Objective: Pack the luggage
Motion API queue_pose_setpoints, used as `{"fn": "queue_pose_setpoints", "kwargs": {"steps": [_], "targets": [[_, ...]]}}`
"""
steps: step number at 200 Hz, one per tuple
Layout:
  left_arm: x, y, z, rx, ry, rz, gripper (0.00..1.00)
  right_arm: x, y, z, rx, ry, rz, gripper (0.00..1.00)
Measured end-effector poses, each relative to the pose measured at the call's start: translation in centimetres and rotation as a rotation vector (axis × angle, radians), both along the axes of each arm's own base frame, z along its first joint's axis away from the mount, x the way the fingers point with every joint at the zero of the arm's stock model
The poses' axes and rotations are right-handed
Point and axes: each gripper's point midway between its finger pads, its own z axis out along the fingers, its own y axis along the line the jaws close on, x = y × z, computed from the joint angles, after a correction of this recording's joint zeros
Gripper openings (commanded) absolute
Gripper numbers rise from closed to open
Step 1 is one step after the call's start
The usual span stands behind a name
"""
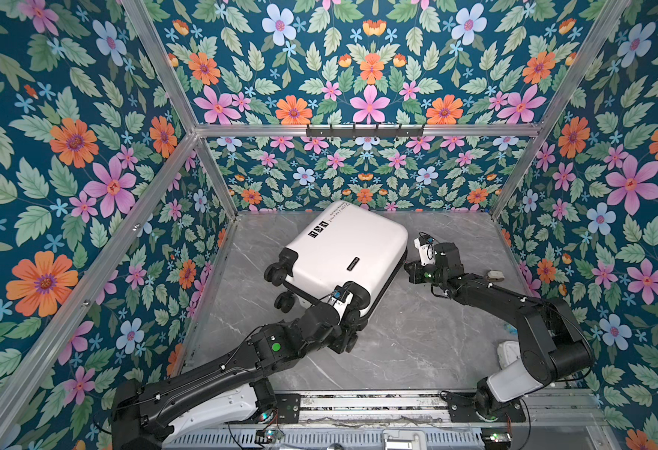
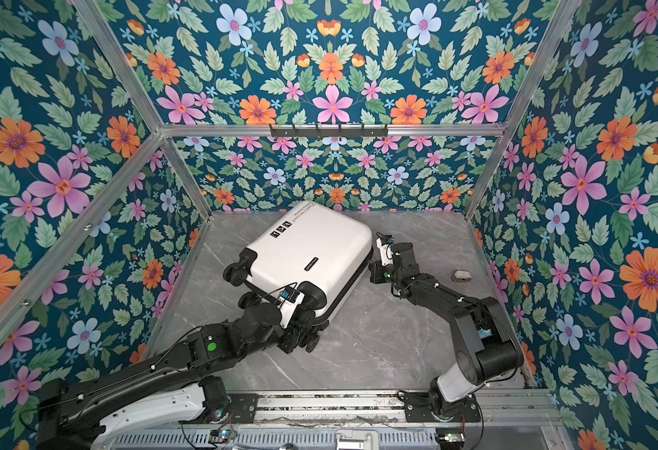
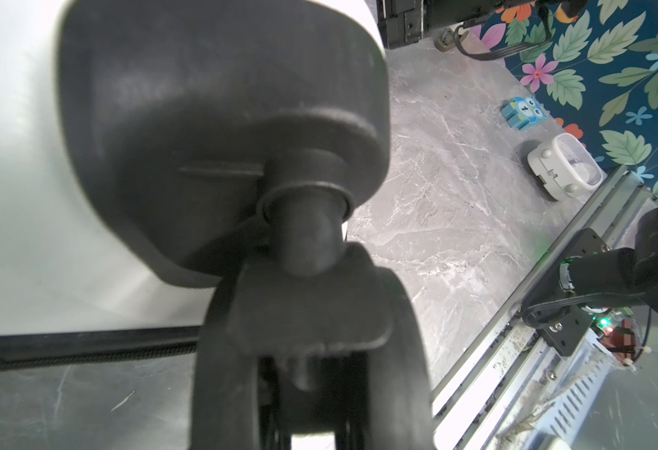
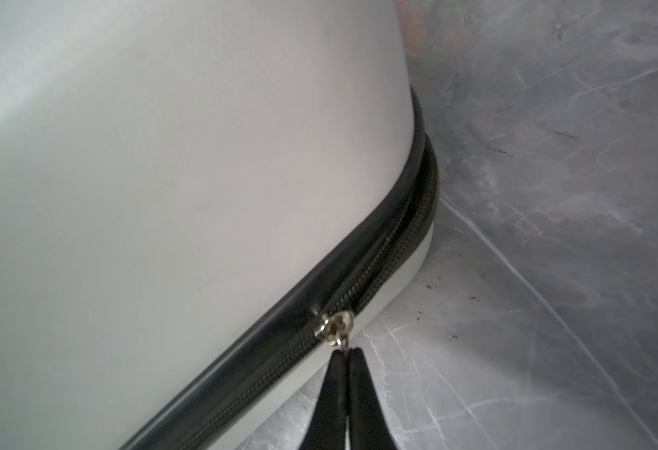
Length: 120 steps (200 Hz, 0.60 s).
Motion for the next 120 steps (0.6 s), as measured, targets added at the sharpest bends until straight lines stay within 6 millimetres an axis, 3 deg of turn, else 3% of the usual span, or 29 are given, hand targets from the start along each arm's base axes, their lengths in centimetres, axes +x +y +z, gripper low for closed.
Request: {"fn": "queue_pose_setpoints", "kwargs": {"steps": [58,120], "targets": [[-0.4,2.3,0.5,0.018,-0.039,0.016,0.0,-0.1,-1.3,0.9,-0.006,-0.015,-0.022,0.0],[-0.4,7.6,1.7,-0.014,-0.137,0.146,0.0,-0.7,-0.8,1.5,0.011,-0.031,0.026,0.0]]}}
